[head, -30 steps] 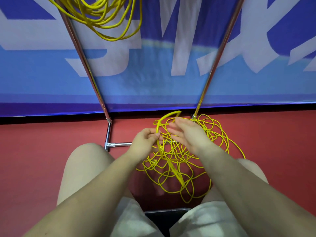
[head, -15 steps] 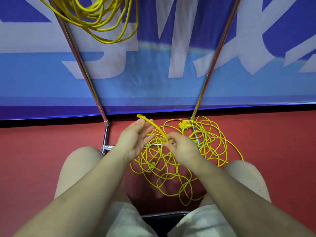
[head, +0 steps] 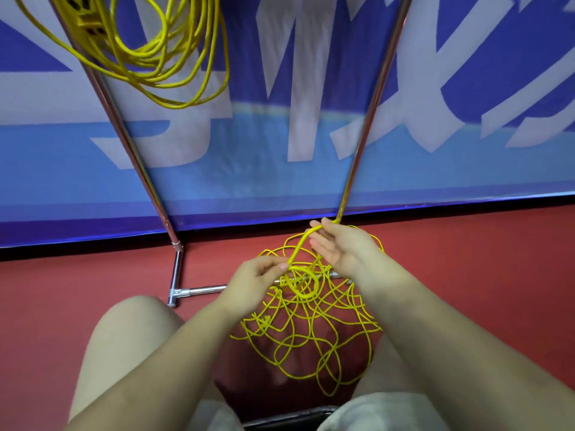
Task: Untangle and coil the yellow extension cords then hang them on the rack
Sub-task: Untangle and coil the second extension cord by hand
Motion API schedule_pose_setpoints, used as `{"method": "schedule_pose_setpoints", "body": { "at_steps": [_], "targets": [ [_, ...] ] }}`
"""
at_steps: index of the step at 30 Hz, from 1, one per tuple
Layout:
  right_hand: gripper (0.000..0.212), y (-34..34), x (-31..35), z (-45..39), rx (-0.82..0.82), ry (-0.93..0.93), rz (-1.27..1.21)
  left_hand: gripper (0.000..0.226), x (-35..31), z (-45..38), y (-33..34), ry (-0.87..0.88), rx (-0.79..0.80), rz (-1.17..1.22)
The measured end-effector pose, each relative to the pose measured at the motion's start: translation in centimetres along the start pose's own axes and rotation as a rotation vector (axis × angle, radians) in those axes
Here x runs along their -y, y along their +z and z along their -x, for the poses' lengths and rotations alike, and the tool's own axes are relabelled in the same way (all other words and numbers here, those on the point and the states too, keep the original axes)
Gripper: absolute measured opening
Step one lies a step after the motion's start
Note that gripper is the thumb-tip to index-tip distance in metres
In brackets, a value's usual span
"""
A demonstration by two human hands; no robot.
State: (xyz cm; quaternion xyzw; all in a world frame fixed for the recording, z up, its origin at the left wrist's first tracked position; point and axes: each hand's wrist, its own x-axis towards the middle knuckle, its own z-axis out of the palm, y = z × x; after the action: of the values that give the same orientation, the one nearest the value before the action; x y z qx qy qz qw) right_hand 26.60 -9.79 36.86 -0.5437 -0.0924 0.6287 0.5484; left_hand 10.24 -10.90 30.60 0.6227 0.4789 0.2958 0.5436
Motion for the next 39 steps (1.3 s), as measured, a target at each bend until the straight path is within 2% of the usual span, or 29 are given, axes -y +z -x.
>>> {"method": "schedule_pose_setpoints", "body": {
  "at_steps": [7,12,17,20,21,23,27,30,33,34,37,39],
  "targets": [
    [0.020,-0.2,2.3,-1.5,-0.102,-0.044,-0.106,0.026,0.5,0.8,-2.6,-0.040,-0.038,-0.038],
    [0.020,-2.1,4.1,-3.0,-0.202,-0.083,-0.158,0.025,1.1,1.4,-5.0,-0.113,-0.242,0.189],
    [0.018,-2.0,3.5,-3.3,-0.189,-0.112,-0.132,0.023,1.1,1.0,-5.1,-0.200,-0.307,0.317],
    [0.012,-1.7,2.8,-3.4,-0.106,-0.121,-0.105,0.021,0.6,0.8,-4.5,-0.255,-0.299,0.434],
    [0.016,-1.6,2.5,-3.3,-0.056,-0.098,-0.067,0.020,0.3,0.7,-4.2,-0.271,-0.286,0.457],
    [0.038,-1.6,1.6,-3.1,0.030,-0.026,0.034,0.019,-0.3,0.5,-3.8,-0.282,-0.265,0.505],
    [0.041,-1.1,-1.3,-1.9,0.171,0.034,0.391,0.018,-1.6,-0.2,-2.9,-0.274,-0.216,0.586],
    [0.029,-0.8,-4.1,-0.6,0.296,-0.121,0.854,0.017,-2.4,-0.8,-2.8,-0.266,-0.227,0.704],
    [0.009,-0.8,-6.3,0.0,0.418,-0.290,1.108,0.018,-2.8,-1.5,-3.2,-0.277,-0.291,0.822],
    [0.011,-0.9,-6.8,-0.1,0.427,-0.366,1.215,0.019,-2.9,-1.6,-3.5,-0.279,-0.305,0.850],
    [0.036,-1.6,-6.9,-0.5,0.352,-0.565,1.595,0.022,-3.2,-1.9,-4.2,-0.292,-0.316,0.928],
    [0.034,-1.7,-6.6,-0.5,0.293,-0.638,1.609,0.022,-3.5,-2.0,-4.6,-0.282,-0.327,0.999]
  ]
}}
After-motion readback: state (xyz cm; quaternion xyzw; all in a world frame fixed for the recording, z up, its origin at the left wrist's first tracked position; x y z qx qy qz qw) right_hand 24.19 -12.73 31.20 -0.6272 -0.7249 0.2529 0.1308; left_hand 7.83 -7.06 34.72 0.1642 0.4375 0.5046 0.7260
